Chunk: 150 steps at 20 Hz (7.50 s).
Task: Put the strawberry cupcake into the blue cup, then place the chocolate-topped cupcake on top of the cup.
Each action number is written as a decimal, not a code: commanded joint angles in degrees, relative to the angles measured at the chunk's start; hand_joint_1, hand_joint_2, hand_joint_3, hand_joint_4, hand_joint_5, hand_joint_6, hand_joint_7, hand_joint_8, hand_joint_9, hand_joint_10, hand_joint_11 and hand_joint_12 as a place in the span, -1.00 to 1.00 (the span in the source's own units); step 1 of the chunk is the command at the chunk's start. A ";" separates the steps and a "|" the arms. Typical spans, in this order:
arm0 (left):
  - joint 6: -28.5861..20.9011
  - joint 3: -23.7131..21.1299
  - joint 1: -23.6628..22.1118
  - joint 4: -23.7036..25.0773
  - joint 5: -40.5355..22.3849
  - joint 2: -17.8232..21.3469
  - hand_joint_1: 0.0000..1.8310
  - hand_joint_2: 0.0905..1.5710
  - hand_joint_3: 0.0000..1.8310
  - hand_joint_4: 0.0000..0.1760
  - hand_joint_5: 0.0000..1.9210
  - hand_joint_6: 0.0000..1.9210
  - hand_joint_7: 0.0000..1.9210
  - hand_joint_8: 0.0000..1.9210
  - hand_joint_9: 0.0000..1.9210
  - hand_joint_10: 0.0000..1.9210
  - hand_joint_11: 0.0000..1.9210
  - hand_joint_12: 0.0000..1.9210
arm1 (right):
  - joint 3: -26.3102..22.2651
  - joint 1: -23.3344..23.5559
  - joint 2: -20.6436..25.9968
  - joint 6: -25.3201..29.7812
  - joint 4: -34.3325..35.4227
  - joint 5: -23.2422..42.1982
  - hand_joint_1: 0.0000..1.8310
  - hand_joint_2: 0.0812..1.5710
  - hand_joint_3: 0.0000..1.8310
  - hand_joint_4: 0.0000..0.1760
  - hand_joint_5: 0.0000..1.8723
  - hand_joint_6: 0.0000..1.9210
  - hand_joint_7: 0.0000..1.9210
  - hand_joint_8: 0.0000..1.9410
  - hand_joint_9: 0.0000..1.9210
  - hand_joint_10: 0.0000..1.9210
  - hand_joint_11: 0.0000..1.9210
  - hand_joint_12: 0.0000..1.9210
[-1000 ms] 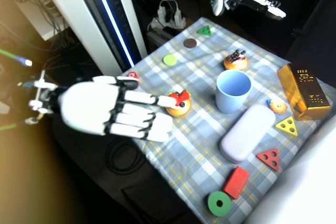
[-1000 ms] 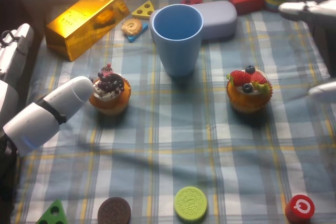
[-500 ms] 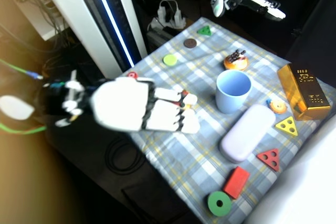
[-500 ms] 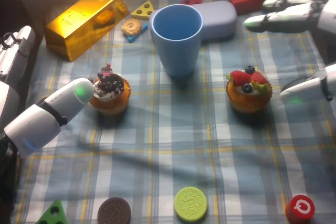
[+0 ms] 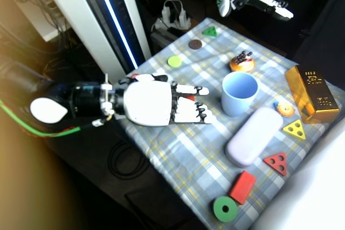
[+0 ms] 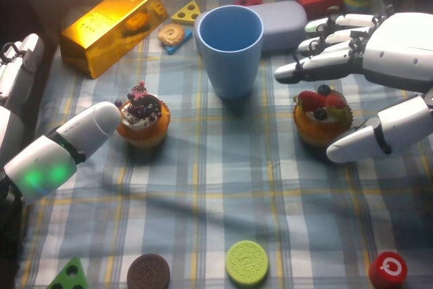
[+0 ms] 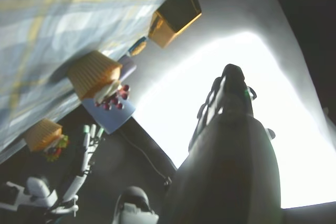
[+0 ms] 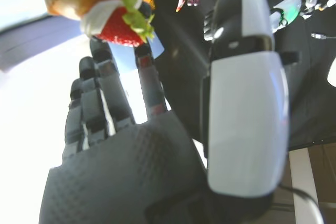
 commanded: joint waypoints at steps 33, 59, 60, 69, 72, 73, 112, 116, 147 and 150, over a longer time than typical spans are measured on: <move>-0.06 -0.76 0.14 2.35 -7.03 1.43 -1.00 0.04 -1.00 -1.00 -0.91 -0.99 -0.90 -0.99 -0.92 -0.99 -0.98 -0.99 | 2.86 4.34 -1.48 0.48 0.13 2.21 0.07 0.44 -1.00 0.86 -0.05 0.16 0.14 -1.00 0.02 -1.00 -0.68 0.11; -0.05 -0.54 -0.17 2.05 -5.67 1.62 -1.00 0.03 -1.00 -1.00 -0.99 -1.00 -1.00 -1.00 -1.00 -1.00 -1.00 -1.00 | 5.76 21.76 -3.17 0.51 -5.23 2.56 0.09 0.43 -1.00 0.80 -0.03 0.12 -0.20 -0.99 -0.38 -1.00 -0.88 -0.07; -0.05 -0.49 -0.18 2.05 -5.62 1.56 -1.00 0.03 -1.00 -1.00 -0.98 -1.00 -1.00 -1.00 -1.00 -1.00 -1.00 -1.00 | 6.06 22.13 -3.68 0.51 -5.22 2.56 0.09 0.42 -1.00 0.96 -0.01 0.09 -0.13 -0.99 -0.34 -0.99 -0.83 -0.11; -0.05 -0.18 -0.32 2.16 -4.90 1.44 -1.00 0.02 -1.00 -0.98 -0.99 -1.00 -0.99 -1.00 -1.00 -1.00 -1.00 -1.00 | 8.58 23.90 -8.42 0.52 -4.04 2.97 0.07 0.42 -1.00 0.98 -0.02 0.11 -0.04 -1.00 -0.14 -0.99 -0.68 0.05; -0.05 -0.05 -0.35 2.16 -4.73 1.30 -1.00 0.02 -1.00 -1.00 -0.98 -0.99 -0.98 -1.00 -1.00 -1.00 -1.00 -1.00 | 8.89 24.14 -9.55 0.52 -3.69 3.34 0.07 0.43 -1.00 1.00 -0.03 0.13 0.01 -1.00 -0.08 -1.00 -0.58 -0.06; -0.05 -0.07 -0.35 2.17 -4.69 1.32 -1.00 0.02 -1.00 -1.00 -0.97 -0.99 -0.97 -0.99 -1.00 -1.00 -1.00 -1.00 | 9.06 24.22 -10.02 0.52 -3.49 3.54 -0.14 0.37 -1.00 -0.67 -0.03 -0.55 -0.03 -1.00 -0.12 -1.00 -0.62 -0.06; -0.07 -0.14 -0.55 2.45 -4.82 1.35 -1.00 0.03 -1.00 -0.87 -0.93 -0.99 -0.92 -1.00 -0.94 -1.00 -0.99 -0.99 | 14.01 21.40 -15.13 3.88 -1.72 4.51 -0.52 0.51 -1.00 -1.00 -0.28 -0.99 -0.39 -1.00 -0.40 -0.96 -0.89 0.31; -0.07 -0.14 -0.55 2.45 -4.76 1.32 -1.00 0.03 -1.00 -0.87 -0.93 -1.00 -0.91 -1.00 -0.94 -1.00 -0.99 -0.99 | 13.98 21.40 -15.13 3.88 -1.81 4.51 -0.48 0.42 -1.00 -1.00 -0.31 -1.00 -0.42 -1.00 -0.39 -0.99 -0.83 0.23; -2.45 8.88 -7.99 8.45 16.12 3.62 -0.32 -0.03 -0.99 -0.56 -0.74 -0.99 -0.79 -0.99 -0.89 -0.99 -0.99 -0.99 | -12.29 -2.23 13.17 -23.97 22.59 13.79 -0.69 0.02 -1.00 -0.29 -1.00 -1.00 -0.94 -1.00 -1.00 -1.00 -1.00 -1.00; -10.25 11.49 -7.99 8.45 17.47 2.60 -0.32 0.01 -0.99 -0.68 -0.72 -0.99 -0.77 -0.99 -0.89 -1.00 -1.00 -1.00 | -14.81 -8.45 14.61 -27.52 28.60 17.91 -0.69 0.02 -1.00 -0.37 -1.00 -1.00 -0.96 -1.00 -1.00 -1.00 -0.98 -0.99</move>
